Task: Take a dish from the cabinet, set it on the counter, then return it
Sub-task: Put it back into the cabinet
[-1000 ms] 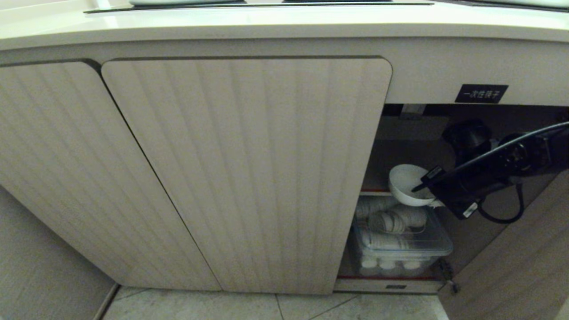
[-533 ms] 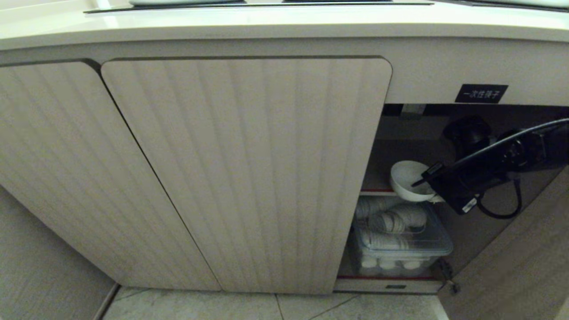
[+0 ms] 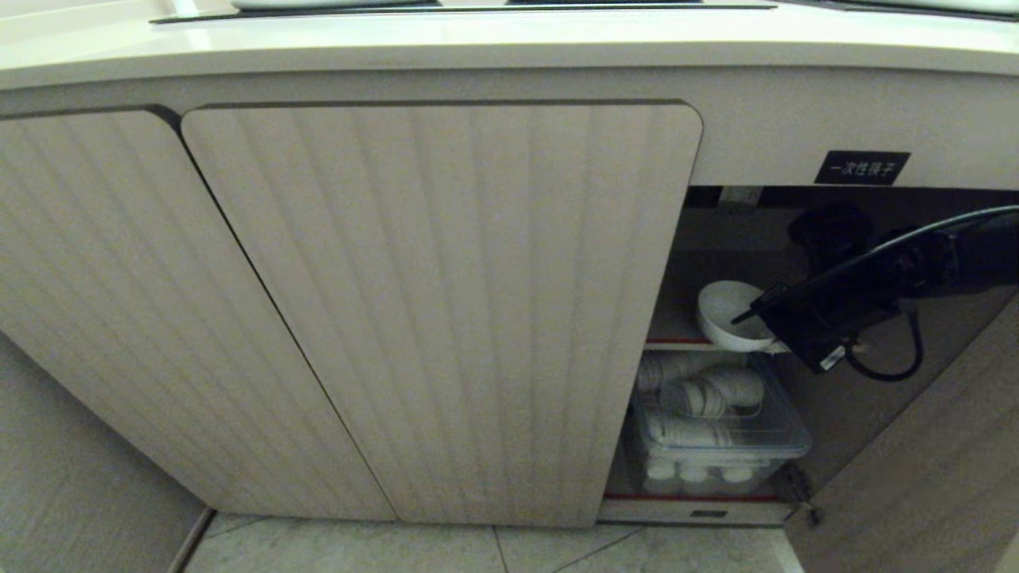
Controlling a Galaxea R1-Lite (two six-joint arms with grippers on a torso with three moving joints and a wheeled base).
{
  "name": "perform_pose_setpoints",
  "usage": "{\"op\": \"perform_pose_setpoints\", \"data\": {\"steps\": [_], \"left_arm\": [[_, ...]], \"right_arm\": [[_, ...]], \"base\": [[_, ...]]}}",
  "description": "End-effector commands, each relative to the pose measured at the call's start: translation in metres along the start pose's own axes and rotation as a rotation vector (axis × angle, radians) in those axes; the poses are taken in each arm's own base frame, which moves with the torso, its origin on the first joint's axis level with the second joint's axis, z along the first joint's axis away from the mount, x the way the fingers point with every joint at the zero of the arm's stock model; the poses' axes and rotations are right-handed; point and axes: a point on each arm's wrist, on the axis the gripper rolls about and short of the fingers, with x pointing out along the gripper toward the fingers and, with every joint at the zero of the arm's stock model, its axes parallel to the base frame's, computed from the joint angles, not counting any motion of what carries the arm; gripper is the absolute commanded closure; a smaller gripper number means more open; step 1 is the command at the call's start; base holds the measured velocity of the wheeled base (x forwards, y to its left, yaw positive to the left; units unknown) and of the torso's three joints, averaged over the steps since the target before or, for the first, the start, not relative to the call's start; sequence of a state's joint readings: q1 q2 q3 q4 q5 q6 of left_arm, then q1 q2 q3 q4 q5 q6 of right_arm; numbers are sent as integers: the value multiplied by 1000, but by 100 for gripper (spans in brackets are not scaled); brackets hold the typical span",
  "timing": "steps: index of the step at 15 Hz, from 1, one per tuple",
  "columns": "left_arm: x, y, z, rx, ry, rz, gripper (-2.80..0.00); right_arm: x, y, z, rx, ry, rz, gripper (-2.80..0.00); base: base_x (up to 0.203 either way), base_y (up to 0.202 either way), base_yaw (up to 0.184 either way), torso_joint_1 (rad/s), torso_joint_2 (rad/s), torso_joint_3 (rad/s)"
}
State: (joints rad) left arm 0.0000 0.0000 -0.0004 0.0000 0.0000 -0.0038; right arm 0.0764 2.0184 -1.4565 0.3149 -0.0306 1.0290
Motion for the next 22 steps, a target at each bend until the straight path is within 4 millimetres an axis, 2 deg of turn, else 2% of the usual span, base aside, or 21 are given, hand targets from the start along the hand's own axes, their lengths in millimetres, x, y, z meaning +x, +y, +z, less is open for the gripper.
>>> {"op": "perform_pose_setpoints", "data": {"steps": [1, 5, 17, 22], "left_arm": [[0, 0, 0, -1, 0, 0, 0], [0, 0, 0, -1, 0, 0, 0], [0, 0, 0, -1, 0, 0, 0], [0, 0, 0, -1, 0, 0, 0]], "right_arm": [[7, 2, 1, -6, 0, -3, 0], [12, 13, 8, -17, -19, 24, 0], [31, 26, 19, -13, -65, 9, 0], [33, 26, 19, -12, -64, 10, 0]], "base": [[0, 0, 0, 0, 0, 0], [0, 0, 0, 0, 0, 0], [0, 0, 0, 0, 0, 0], [0, 0, 0, 0, 0, 0]]}}
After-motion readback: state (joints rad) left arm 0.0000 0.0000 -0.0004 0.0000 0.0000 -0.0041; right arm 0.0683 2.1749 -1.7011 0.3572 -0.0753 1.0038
